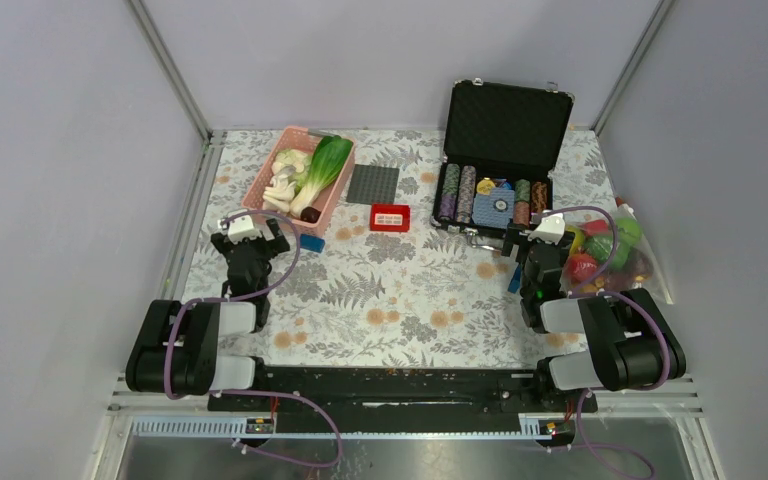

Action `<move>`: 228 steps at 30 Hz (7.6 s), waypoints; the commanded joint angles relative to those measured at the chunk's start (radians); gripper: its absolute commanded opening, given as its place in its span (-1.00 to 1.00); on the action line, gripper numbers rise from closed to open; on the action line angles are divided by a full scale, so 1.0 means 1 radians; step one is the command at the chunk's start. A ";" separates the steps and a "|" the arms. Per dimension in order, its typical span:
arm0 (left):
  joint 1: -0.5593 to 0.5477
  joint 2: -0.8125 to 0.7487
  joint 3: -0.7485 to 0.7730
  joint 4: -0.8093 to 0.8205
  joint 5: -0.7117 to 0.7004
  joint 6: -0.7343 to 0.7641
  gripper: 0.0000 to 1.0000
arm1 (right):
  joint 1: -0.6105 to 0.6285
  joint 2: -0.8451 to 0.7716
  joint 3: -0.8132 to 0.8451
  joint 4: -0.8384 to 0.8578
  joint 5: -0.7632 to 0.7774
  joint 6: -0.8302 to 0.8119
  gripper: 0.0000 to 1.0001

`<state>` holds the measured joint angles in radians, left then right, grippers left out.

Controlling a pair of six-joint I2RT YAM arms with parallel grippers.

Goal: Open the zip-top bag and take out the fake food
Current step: Pick up the zipper food storage bag at the center of the board, then place the zipper food storage bag at the center of the board, then pick up the zipper food storage bag at the center of the board.

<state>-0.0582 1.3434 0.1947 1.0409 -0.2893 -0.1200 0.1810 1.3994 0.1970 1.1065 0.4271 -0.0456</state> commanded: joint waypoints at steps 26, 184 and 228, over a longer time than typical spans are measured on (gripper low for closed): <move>-0.131 -0.464 0.644 -1.354 -0.110 -0.392 0.97 | -0.011 -0.445 0.652 -1.422 0.178 0.445 0.96; -1.144 -0.432 0.413 -1.458 -0.105 -0.969 -0.14 | 0.237 -0.433 0.490 -1.645 -0.247 0.620 0.01; -0.799 -0.167 0.601 -1.641 -0.198 -0.710 0.17 | 0.691 -0.515 0.261 -1.531 -0.200 0.832 0.20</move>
<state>-0.8799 1.3060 0.8330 -0.5362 -0.4271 -0.8486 0.8768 0.9874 0.4793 -0.3809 0.1501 0.7555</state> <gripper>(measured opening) 0.571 0.581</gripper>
